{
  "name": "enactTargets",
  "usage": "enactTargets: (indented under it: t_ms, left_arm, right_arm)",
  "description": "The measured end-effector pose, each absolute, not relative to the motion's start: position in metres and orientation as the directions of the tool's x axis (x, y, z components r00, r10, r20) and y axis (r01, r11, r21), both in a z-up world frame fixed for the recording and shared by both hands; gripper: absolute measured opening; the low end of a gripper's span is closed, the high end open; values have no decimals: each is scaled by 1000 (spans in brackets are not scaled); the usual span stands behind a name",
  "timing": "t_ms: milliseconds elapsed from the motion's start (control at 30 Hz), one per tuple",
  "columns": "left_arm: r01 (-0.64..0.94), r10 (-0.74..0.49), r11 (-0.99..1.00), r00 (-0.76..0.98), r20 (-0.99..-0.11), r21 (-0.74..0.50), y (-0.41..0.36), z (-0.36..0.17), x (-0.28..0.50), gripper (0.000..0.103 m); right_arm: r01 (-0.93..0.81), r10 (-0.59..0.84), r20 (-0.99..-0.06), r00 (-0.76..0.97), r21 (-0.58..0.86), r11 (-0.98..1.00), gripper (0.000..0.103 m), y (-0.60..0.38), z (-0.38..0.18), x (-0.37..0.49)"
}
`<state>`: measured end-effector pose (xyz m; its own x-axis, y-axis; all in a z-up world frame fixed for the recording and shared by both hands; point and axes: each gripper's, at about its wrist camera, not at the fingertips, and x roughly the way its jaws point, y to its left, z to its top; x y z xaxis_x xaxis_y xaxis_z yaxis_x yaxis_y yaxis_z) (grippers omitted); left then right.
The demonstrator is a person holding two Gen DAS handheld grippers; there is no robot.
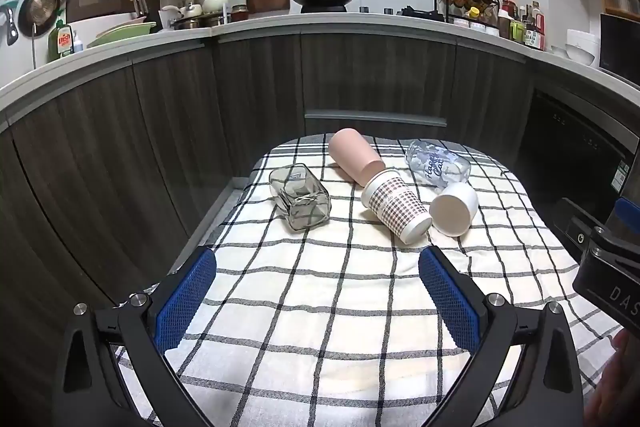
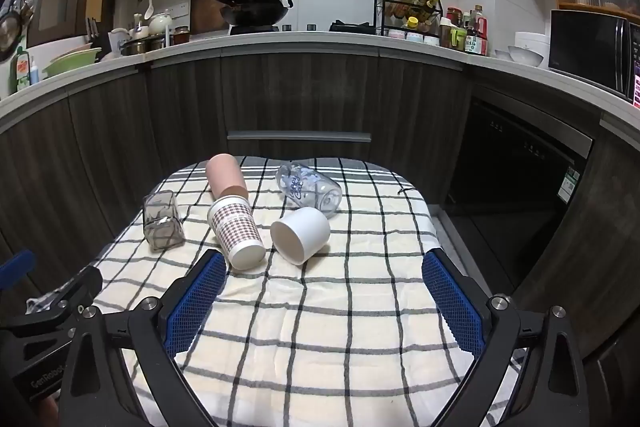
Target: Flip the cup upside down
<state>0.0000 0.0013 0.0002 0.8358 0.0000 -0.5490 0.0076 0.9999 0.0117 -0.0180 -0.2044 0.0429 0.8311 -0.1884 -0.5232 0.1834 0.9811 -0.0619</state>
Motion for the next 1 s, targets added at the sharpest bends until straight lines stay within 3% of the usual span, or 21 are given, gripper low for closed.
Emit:
enactTargets:
  t_ms: [1000]
  left_arm:
    - [3,8,1000,832,-555,20,2,-2,2,103]
  right_arm:
    - [183,-184,-523,832,-54,982,99,-207,42,-17]
